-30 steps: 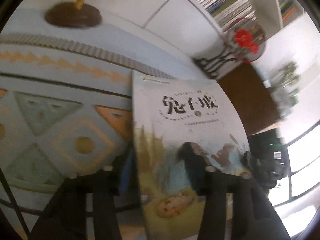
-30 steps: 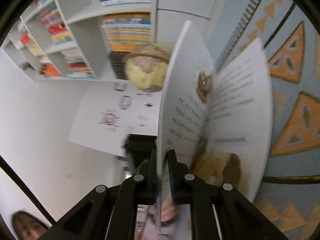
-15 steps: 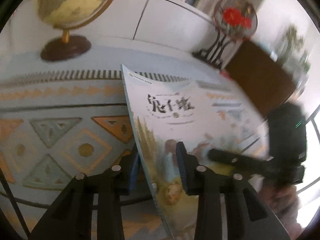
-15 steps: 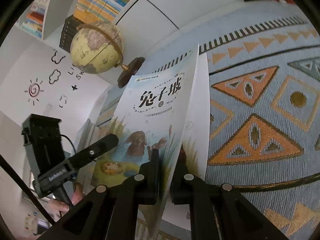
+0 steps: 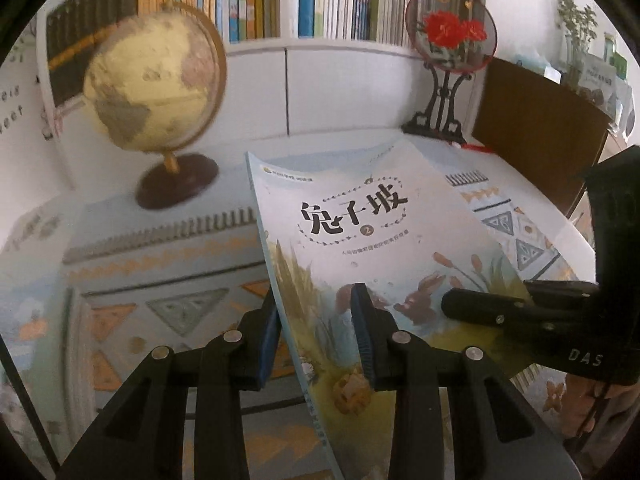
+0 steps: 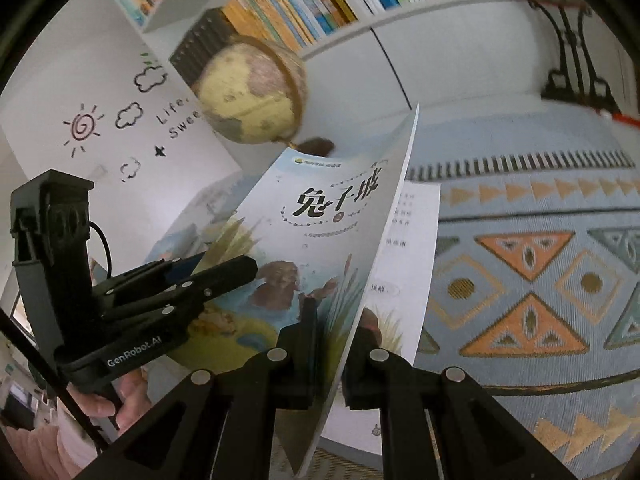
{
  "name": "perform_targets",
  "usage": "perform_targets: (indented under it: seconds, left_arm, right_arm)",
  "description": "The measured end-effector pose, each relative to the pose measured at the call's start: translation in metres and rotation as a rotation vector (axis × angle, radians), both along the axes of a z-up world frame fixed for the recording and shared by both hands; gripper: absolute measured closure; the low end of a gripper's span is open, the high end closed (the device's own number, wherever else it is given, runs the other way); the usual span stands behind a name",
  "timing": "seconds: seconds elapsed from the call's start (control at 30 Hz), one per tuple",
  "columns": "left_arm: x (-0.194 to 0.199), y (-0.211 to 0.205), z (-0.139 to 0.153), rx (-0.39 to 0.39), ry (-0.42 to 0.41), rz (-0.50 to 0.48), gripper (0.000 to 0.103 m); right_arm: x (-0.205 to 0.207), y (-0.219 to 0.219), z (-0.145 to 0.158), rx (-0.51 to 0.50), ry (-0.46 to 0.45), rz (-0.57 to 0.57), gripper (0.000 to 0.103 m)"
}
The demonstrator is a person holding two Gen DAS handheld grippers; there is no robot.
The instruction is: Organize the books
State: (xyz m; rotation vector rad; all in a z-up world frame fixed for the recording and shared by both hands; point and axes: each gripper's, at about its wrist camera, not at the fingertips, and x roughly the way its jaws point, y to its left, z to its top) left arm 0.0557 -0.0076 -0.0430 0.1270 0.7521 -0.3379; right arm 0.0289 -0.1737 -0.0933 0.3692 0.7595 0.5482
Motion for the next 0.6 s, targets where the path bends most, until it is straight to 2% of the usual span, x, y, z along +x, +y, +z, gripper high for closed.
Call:
perform_targets:
  seconds: [0.07,0.27,0.43,0.6]
  left_arm:
    - [-0.005,0.005,0.009,0.003,-0.016,0.002,0.073]
    - [-0.012,0.042,0.041,-0.057,-0.022,0.032,0.073]
    - [-0.025,0.068,0.059,-0.018,-0.086,0.080,0.073]
    - [-0.034,0.107,0.071,-0.031,-0.109,0.137,0.073]
  right_arm:
    - [-0.006,0.008,0.014,-0.021,-0.041,0.007,0.094]
    - [-0.005,0.046,0.047,0.019,-0.084,0.031,0.094]
    - [-0.007,0.081,0.074,0.020,-0.129,0.067,0.094]
    - [-0.009,0.119,0.094,0.014,-0.155,0.102,0.094]
